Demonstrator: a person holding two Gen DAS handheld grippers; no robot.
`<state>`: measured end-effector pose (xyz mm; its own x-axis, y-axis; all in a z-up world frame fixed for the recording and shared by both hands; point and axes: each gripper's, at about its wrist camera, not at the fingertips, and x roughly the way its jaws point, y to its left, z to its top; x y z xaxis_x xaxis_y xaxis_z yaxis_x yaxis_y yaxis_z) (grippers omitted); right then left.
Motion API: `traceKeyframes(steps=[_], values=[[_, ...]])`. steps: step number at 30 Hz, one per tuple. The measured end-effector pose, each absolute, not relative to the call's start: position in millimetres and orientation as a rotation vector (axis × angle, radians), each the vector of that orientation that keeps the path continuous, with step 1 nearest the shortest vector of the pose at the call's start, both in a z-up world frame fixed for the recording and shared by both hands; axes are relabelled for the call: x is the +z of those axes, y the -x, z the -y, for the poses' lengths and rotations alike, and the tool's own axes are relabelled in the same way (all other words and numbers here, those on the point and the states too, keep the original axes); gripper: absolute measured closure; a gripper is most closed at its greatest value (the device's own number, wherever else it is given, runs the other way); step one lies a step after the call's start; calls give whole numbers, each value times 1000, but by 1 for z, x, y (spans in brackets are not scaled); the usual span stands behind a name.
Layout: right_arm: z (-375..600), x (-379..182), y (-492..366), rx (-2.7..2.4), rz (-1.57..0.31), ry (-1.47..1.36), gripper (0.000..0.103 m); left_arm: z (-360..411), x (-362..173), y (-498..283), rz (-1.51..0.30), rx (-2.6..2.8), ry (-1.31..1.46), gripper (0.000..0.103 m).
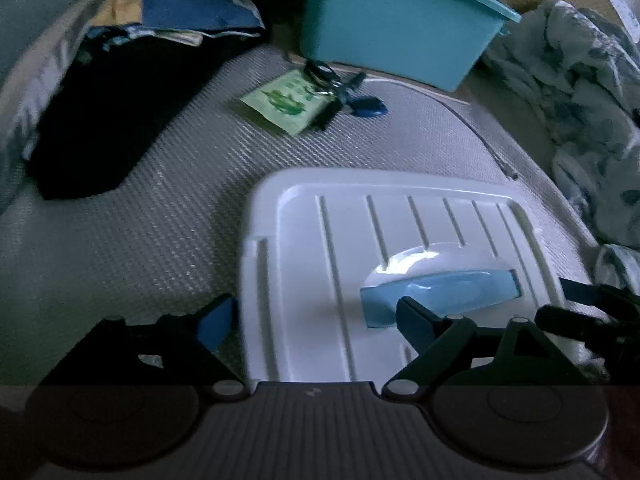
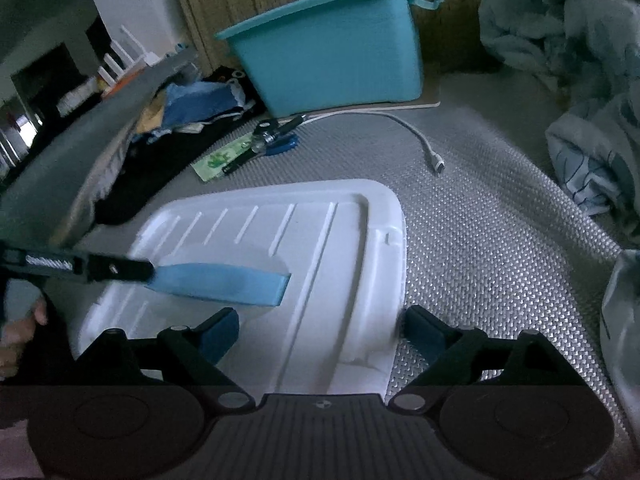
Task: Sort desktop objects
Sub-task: 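Close both grippers on the white lid's rim, then lift the white lid with both grippers and tilt it toward the teal bin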
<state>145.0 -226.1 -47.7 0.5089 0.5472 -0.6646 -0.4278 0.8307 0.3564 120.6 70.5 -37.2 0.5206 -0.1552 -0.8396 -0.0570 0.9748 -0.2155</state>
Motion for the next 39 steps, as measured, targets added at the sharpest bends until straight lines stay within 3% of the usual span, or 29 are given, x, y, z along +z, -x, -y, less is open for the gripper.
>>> traceKeyframes(steps=[6,9,15,17,19,20,21,22,28,31,39], values=[[276,-57,-175,704,-953,-516,10,-105,-41,-133,-1049,-194,452,7],[302,-70,-191,724,-1015,-748,15,-117,-45,-133,-1028,-208,562,7],[303,-69,-190,751,-1024,-753,16,-134,-52,-133,-986,-211,721,7],[307,-72,-187,741,-1020,-793,23,-135,-53,-134,-980,-210,725,7],[313,-79,-187,731,-1046,-875,44,-134,-53,-135,-973,-216,726,7],[314,-85,-187,752,-1067,-933,52,-134,-54,-136,-970,-228,735,9],[312,-91,-187,795,-1097,-988,69,-134,-55,-136,-969,-250,755,11],[305,-94,-186,846,-1127,-1003,76,-134,-57,-137,-974,-266,775,15],[279,-102,-177,944,-1189,-972,78,-137,-58,-139,-967,-272,812,18],[288,-93,-179,963,-1113,-1025,96,-139,-58,-138,-962,-283,836,18],[295,-87,-182,982,-1023,-1114,98,-137,-55,-134,-943,-336,844,18]])
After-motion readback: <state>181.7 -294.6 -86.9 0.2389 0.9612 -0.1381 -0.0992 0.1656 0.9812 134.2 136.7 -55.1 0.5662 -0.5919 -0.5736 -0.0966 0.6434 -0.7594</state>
